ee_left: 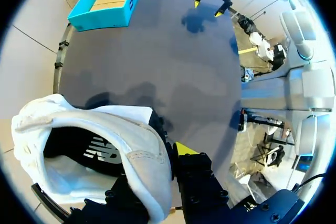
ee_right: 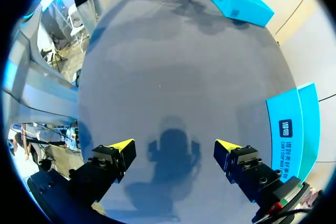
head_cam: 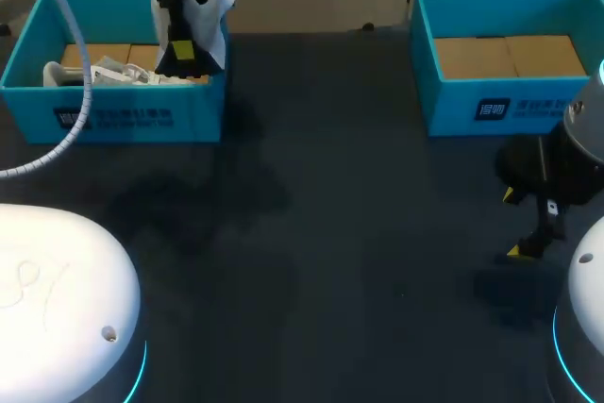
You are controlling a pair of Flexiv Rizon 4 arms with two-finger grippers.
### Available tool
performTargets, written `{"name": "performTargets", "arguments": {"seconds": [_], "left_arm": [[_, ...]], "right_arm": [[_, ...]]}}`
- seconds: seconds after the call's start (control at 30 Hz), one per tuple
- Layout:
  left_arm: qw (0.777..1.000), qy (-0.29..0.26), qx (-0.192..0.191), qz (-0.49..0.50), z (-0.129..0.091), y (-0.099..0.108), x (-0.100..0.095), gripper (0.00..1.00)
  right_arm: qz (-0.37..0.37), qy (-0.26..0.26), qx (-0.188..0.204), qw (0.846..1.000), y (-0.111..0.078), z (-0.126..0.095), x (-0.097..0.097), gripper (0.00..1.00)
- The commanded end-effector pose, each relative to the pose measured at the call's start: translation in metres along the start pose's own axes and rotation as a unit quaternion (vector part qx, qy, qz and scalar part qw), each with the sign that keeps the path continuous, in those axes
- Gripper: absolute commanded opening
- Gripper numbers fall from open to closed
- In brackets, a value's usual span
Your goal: Take the shoe out of the shoebox, open the shoe tongue, remove and reinsert the insole, then place the shoe into the shoebox
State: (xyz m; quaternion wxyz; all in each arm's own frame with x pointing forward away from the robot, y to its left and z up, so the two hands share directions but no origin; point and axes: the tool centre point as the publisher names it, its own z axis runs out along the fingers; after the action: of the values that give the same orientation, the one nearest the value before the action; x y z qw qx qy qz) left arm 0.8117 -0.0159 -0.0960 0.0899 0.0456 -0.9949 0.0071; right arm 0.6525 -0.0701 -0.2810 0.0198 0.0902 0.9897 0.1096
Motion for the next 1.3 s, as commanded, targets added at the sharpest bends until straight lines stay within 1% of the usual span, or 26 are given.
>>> {"name": "performTargets", "arguments": {"seconds": [0.03,0.27,0.3,0.37,0.4,0.6,0.63,0.67,0.7,0.73,0.77,0.8,0.87,0.9,0.93,1.0,1.1,1.17,1.23,1.3], "left_arm": [[1.000,-0.003,-0.002,0.000,-0.001,-0.001,0.001,0.00],[1.000,-0.003,-0.002,0.000,-0.001,-0.001,0.001,0.00],[1.000,-0.003,-0.008,-0.011,0.001,0.001,-0.006,0.00],[1.000,0.011,-0.004,-0.014,0.001,0.008,-0.025,0.00],[1.000,0.001,-0.007,-0.027,-0.001,0.012,-0.035,0.00],[0.999,-0.010,0.002,-0.031,-0.023,0.042,-0.085,0.00],[1.000,-0.009,0.003,-0.020,-0.026,0.047,-0.091,0.00],[0.999,-0.015,0.003,-0.030,-0.030,0.053,-0.100,0.00],[1.000,-0.009,0.003,-0.015,-0.034,0.059,-0.105,0.00],[1.000,-0.008,0.005,-0.020,-0.036,0.065,-0.113,0.00],[1.000,-0.017,-0.004,-0.018,-0.038,0.070,-0.122,0.00],[1.000,-0.009,-0.004,-0.012,-0.040,0.076,-0.130,0.00],[1.000,-0.011,-0.009,-0.007,-0.042,0.086,-0.148,0.00],[1.000,-0.012,-0.010,-0.011,-0.043,0.089,-0.153,0.00],[1.000,-0.007,-0.015,0.007,-0.044,0.094,-0.162,0.00],[1.000,-0.019,-0.019,-0.002,-0.044,0.100,-0.173,0.00],[1.000,-0.014,-0.013,0.017,-0.045,0.113,-0.191,0.00],[1.000,-0.020,-0.019,0.000,-0.044,0.120,-0.201,0.00],[0.999,-0.025,-0.031,0.000,-0.044,0.130,-0.215,0.00],[0.999,-0.027,-0.029,0.003,-0.044,0.142,-0.229,0.00]], "right_arm": [[0.000,-0.001,0.000,1.000,0.000,0.001,0.001,1.00],[0.000,-0.001,0.000,1.000,0.000,0.001,0.001,1.00],[0.000,-0.001,0.000,1.000,0.000,0.001,0.001,1.00],[0.000,-0.001,0.000,1.000,0.000,0.001,0.001,1.00],[0.000,-0.001,0.000,1.000,0.000,0.001,0.001,1.00],[0.000,-0.001,0.000,1.000,0.000,0.001,0.001,1.00],[0.000,-0.001,0.000,1.000,0.000,0.001,0.001,1.00],[0.000,-0.001,0.000,1.000,0.000,0.001,0.001,1.00],[0.000,-0.001,0.000,1.000,0.000,0.001,0.001,1.00],[0.000,-0.001,0.000,1.000,0.000,0.001,0.001,1.00],[0.000,-0.001,0.000,1.000,0.000,0.001,0.001,1.00],[0.000,-0.001,0.000,1.000,0.000,0.001,0.001,1.00],[0.000,-0.001,0.000,1.000,0.000,0.001,0.001,1.00],[0.000,-0.001,0.000,1.000,0.000,0.001,0.001,1.00],[0.000,-0.001,0.000,1.000,0.000,0.001,0.001,1.00],[0.000,-0.001,0.000,1.000,0.000,0.001,0.001,1.00],[0.000,-0.001,0.000,1.000,0.000,0.001,0.001,1.00],[0.000,-0.001,0.000,1.000,0.000,0.001,0.001,1.00],[0.000,-0.001,0.000,1.000,0.000,0.001,0.001,1.00],[0.000,-0.001,0.000,1.000,0.000,0.001,0.001,1.00]]}}
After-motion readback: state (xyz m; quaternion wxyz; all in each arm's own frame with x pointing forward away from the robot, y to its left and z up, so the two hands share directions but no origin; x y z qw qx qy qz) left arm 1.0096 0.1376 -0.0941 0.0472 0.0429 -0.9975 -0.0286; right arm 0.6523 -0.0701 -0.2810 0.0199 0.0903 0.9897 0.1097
